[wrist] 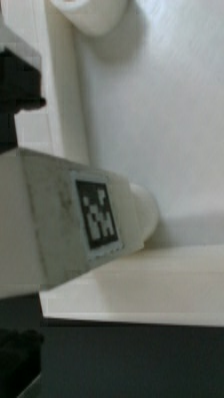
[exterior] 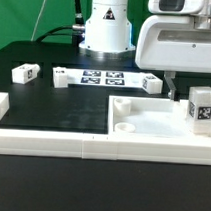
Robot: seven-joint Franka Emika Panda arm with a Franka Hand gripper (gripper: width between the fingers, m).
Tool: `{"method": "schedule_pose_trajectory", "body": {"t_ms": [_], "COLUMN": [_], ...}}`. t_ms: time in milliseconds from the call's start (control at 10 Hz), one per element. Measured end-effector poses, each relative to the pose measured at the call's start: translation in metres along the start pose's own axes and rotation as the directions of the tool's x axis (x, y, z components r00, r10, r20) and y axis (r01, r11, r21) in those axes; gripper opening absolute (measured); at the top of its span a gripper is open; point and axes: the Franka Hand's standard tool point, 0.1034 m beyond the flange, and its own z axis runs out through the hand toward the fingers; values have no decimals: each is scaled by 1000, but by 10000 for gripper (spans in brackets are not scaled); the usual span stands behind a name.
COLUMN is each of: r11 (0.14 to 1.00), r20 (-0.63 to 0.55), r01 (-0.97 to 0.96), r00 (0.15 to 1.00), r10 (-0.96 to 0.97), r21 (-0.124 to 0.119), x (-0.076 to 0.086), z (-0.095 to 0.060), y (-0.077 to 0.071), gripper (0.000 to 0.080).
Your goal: Assemble one leg
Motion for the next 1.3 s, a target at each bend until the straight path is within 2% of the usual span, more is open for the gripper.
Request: {"method": "schedule_pose_trajectory", "body": {"t_ms": [100,200,300,400,600,800,1000,1100,1300], "r11": [1000,1000,1000,1000,996,938,806,753,537], "r20": [1,1,1,2,1,-6,-3,1,6], "r01": [-1,-1,-1,-7,-94,-347,-592,-658,-844], "r00": [1000,1000,1000,1000,996,938,806,753,537], "r10": [1,1,1,7,94,347,592,658,844], "r21": [-1,-1,-1,-1,2,6,23,23,15], "x": [0,0,-1,-1,-1,-1,-1,-1,-3], "z": [1,1,1,1,2,3,3,4,4], "y": [1,1,1,1,1,1,5,5,6], "gripper": [470,470,330,290,290,290,290,290,291]}}
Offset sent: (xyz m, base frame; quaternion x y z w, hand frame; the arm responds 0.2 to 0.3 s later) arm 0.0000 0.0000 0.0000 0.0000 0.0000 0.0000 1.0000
